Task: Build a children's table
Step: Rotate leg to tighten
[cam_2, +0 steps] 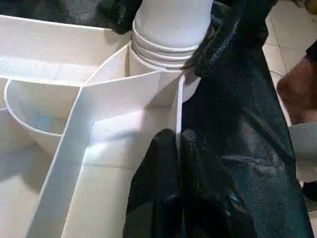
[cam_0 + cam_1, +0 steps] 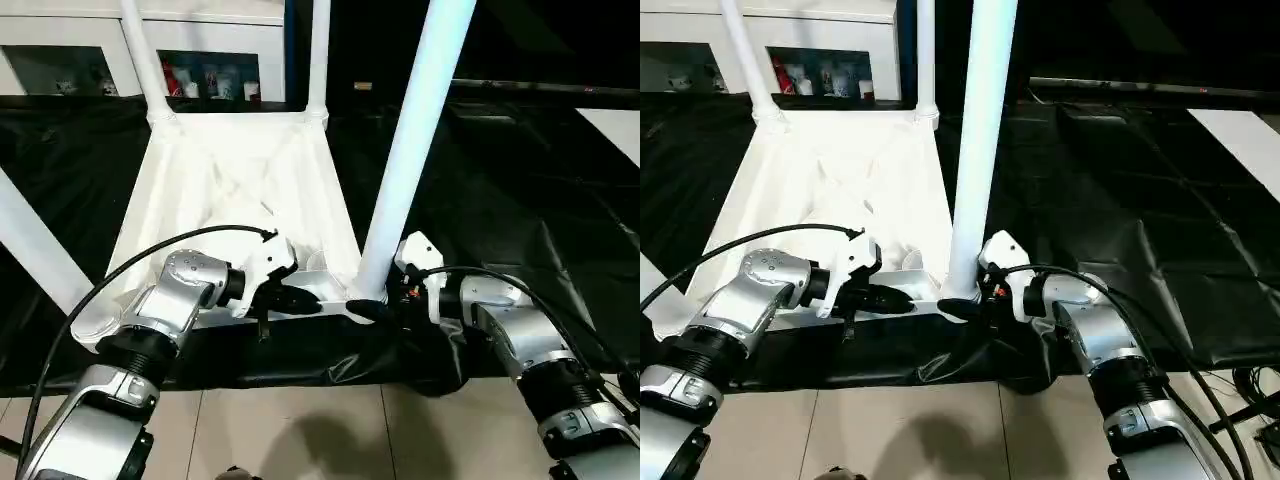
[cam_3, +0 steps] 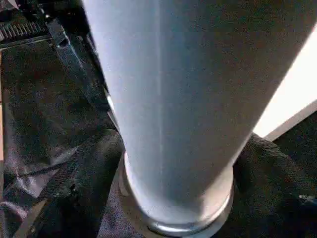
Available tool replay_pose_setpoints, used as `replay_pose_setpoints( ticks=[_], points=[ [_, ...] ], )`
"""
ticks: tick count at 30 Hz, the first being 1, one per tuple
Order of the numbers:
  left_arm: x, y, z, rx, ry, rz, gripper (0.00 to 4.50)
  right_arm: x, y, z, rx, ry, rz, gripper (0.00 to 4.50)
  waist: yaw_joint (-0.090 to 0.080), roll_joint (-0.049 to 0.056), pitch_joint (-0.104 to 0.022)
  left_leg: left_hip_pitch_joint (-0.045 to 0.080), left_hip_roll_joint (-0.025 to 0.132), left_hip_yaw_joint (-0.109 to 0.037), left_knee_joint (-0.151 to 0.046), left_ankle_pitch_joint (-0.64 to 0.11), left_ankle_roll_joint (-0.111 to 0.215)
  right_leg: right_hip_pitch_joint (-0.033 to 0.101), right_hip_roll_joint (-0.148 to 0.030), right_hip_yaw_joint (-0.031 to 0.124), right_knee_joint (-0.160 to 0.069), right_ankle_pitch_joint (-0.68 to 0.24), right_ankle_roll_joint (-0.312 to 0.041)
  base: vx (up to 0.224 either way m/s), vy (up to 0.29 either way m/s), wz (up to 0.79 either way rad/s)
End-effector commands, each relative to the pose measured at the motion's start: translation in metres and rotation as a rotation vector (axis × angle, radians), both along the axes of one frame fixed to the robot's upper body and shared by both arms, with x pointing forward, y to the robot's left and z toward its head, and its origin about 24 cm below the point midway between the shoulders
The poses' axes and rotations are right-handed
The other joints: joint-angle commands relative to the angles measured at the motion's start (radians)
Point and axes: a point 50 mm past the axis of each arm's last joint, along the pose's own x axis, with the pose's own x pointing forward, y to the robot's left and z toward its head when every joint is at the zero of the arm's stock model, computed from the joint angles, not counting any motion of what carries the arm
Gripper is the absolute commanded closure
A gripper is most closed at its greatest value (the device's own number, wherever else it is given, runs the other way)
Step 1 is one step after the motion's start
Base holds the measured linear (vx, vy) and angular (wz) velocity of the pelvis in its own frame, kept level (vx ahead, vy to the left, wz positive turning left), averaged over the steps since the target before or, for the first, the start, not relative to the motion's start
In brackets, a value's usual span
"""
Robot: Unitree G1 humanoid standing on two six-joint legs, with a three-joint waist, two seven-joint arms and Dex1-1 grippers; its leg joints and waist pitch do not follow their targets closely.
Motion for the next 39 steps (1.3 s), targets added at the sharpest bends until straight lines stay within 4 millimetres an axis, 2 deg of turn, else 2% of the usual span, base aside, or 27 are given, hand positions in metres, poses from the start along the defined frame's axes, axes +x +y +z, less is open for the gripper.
replay_pose_setpoints(
  ticks=[1, 6, 10, 15, 20, 21, 22, 23, 24, 26, 29, 31, 32, 34, 36, 38, 39],
  points=[
    [-0.001, -0.008, 0.005, -0.062, -0.006, -0.021, 4.50, -0.001, -0.004, -0.001, -0.014, 0.008, -0.008, 1.33, -0.002, -0.005, -0.066, 0.025, 0.026, -0.008, -0.058, -0.140, 0.063, 0.046, -0.042, 0.029, -0.053, -0.004, -0.265, 0.000, 0.000, 0.00],
    [0.000, -0.008, 0.005, -0.062, -0.007, -0.017, 4.50, -0.001, -0.004, -0.002, -0.008, 0.016, -0.013, 1.72, -0.001, -0.005, -0.067, 0.026, 0.026, -0.009, -0.058, -0.139, 0.063, 0.046, -0.042, 0.029, -0.053, -0.002, -0.267, 0.000, 0.000, 0.00],
    [0.002, -0.009, 0.004, -0.065, -0.018, 0.011, 4.50, 0.000, -0.004, -0.005, -0.003, 0.016, -0.047, 1.78, -0.002, -0.004, -0.068, 0.026, 0.025, -0.008, -0.057, -0.137, 0.063, 0.046, -0.042, 0.029, -0.052, 0.007, -0.270, 0.000, 0.000, 0.00],
    [0.006, -0.013, 0.002, -0.069, -0.040, 0.067, 4.50, 0.003, -0.005, -0.011, 0.036, 0.006, -0.161, 1.79, -0.007, -0.005, -0.065, 0.026, 0.024, -0.010, -0.061, -0.177, 0.041, 0.045, -0.044, 0.031, -0.059, -0.056, -0.259, 0.000, 0.000, 0.00],
    [0.024, -0.030, -0.002, -0.041, -0.111, 0.289, 4.50, 0.013, 0.004, -0.027, 0.053, -0.004, -0.491, 1.80, -0.010, -0.004, -0.062, 0.030, 0.022, -0.012, -0.063, -0.211, 0.008, 0.039, -0.046, 0.034, -0.069, -0.135, -0.232, 0.000, 0.000, 0.00],
    [0.025, -0.031, -0.002, -0.039, -0.113, 0.298, 4.50, 0.014, 0.005, -0.028, 0.051, -0.005, -0.505, 1.80, -0.012, -0.004, -0.062, 0.030, 0.021, -0.011, -0.063, -0.211, 0.004, 0.037, -0.045, 0.034, -0.071, -0.140, -0.229, 0.000, 0.000, 0.00],
    [0.031, -0.037, -0.003, -0.029, -0.134, 0.393, 4.50, 0.017, 0.009, -0.032, 0.049, 0.009, -0.601, 1.80, -0.012, -0.005, -0.063, 0.029, 0.020, -0.013, -0.064, -0.215, -0.005, 0.040, -0.045, 0.034, -0.070, -0.152, -0.222, 0.000, 0.000, 0.00],
    [0.034, -0.039, -0.003, -0.026, -0.139, 0.429, 4.50, 0.018, 0.011, -0.033, 0.049, 0.012, -0.638, 1.80, -0.012, -0.004, -0.062, 0.031, 0.020, -0.012, -0.064, -0.219, -0.006, 0.037, -0.044, 0.034, -0.073, -0.158, -0.218, 0.000, 0.000, 0.00],
    [0.037, -0.044, -0.002, -0.024, -0.148, 0.470, 4.50, 0.021, 0.014, -0.034, 0.053, 0.022, -0.691, 1.80, -0.013, -0.005, -0.062, 0.030, 0.019, -0.012, -0.064, -0.221, -0.006, 0.038, -0.044, 0.034, -0.074, -0.163, -0.214, 0.000, 0.000, 0.00],
    [0.042, -0.055, 0.000, -0.023, -0.176, 0.546, 4.50, 0.026, 0.023, -0.035, 0.071, 0.051, -0.799, 1.81, -0.014, 0.000, -0.065, 0.030, 0.018, -0.014, -0.064, -0.206, -0.007, 0.038, -0.043, 0.034, -0.072, -0.142, -0.212, 0.000, 0.000, 0.00],
    [0.043, -0.060, 0.000, -0.014, -0.196, 0.560, 4.50, 0.029, 0.030, -0.034, 0.086, 0.063, -0.829, 1.81, -0.011, -0.001, -0.071, 0.023, 0.017, -0.014, -0.060, -0.153, 0.020, 0.047, -0.042, 0.032, -0.061, -0.039, -0.220, 0.000, 0.000, 0.00],
    [0.044, -0.064, -0.001, 0.002, -0.213, 0.567, 4.50, 0.033, 0.039, -0.030, 0.100, 0.055, -0.833, 1.81, -0.009, -0.002, -0.072, 0.023, 0.014, -0.012, -0.057, -0.130, 0.040, 0.048, -0.040, 0.031, -0.058, 0.009, -0.228, 0.000, 0.000, 0.00],
    [0.044, -0.064, -0.001, 0.004, -0.215, 0.564, 4.50, 0.033, 0.042, -0.029, 0.104, 0.053, -0.829, 1.81, -0.008, -0.001, -0.072, 0.023, 0.014, -0.012, -0.057, -0.128, 0.047, 0.048, -0.041, 0.030, -0.058, 0.012, -0.231, 0.000, 0.000, 0.00],
    [0.043, -0.066, -0.002, -0.006, -0.206, 0.558, 4.50, 0.034, 0.049, -0.025, 0.124, 0.043, -0.794, 1.81, -0.008, -0.005, -0.069, 0.024, 0.015, -0.011, -0.058, -0.145, 0.052, 0.048, -0.042, 0.030, -0.063, -0.011, -0.232, 0.000, 0.000, 0.00],
    [0.043, -0.063, -0.002, -0.010, -0.205, 0.543, 4.50, 0.034, 0.050, -0.022, 0.159, 0.022, -0.761, 1.25, -0.007, -0.005, -0.068, 0.025, 0.017, -0.012, -0.060, -0.165, 0.049, 0.047, -0.044, 0.030, -0.066, -0.048, -0.227, 0.000, 0.000, 0.00],
    [0.043, -0.061, -0.002, -0.011, -0.203, 0.541, 4.50, 0.034, 0.049, -0.019, 0.171, 0.004, -0.748, 1.11, -0.006, -0.004, -0.068, 0.024, 0.018, -0.011, -0.060, -0.176, 0.048, 0.047, -0.045, 0.030, -0.068, -0.064, -0.223, 0.000, 0.000, 0.00],
    [0.043, -0.060, -0.002, -0.017, -0.200, 0.529, 4.50, 0.034, 0.048, -0.017, 0.182, -0.010, -0.724, 1.02, -0.011, -0.005, -0.066, 0.018, 0.017, -0.014, -0.063, -0.183, 0.049, 0.050, -0.045, 0.030, -0.067, -0.071, -0.217, 0.000, 0.000, 0.00]
  ],
)
